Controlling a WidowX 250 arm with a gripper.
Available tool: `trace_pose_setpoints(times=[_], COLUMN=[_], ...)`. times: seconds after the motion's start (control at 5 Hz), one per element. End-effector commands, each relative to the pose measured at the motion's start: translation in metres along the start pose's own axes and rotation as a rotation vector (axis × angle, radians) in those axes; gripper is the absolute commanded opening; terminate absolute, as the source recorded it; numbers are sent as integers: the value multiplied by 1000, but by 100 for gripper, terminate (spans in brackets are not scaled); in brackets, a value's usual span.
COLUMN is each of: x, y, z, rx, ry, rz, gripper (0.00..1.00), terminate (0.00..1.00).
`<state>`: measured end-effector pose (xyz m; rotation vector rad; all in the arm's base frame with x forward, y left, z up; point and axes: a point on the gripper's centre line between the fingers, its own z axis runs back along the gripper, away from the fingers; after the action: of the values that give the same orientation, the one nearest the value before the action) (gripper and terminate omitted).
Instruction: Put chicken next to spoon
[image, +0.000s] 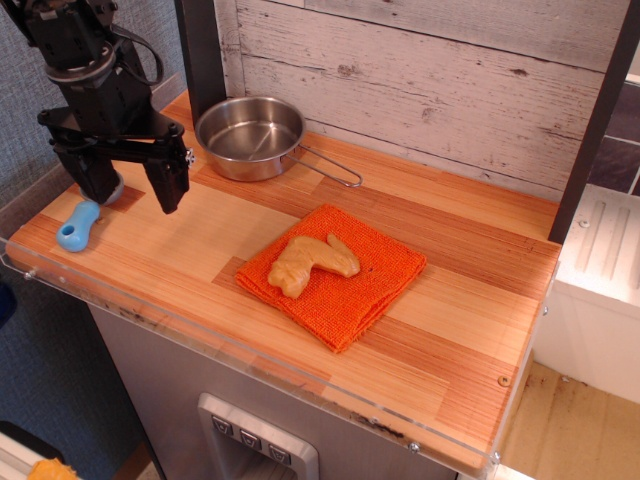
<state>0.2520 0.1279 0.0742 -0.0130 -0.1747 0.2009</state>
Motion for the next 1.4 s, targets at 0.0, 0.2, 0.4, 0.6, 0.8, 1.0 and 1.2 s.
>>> trace_pose_setpoints(times=[0.0,0.2,0.4,0.6,0.8,1.0,1.2], x=[0,-1,-7,-12,-10,-6,-8], y=[0,-38,-88,-117,-121,-111,-109], z=[0,-2,2,-2,-17,-25,-33], rx=[0,-21,-27,-48,-28,-3,4], ry=[0,-12,-42,-43,-23,-13,0], rz=[0,-90,-172,-206,-195,-161,-162], gripper=[100,100,100,100,100,100,100], terminate=[0,0,0,0,0,0,0])
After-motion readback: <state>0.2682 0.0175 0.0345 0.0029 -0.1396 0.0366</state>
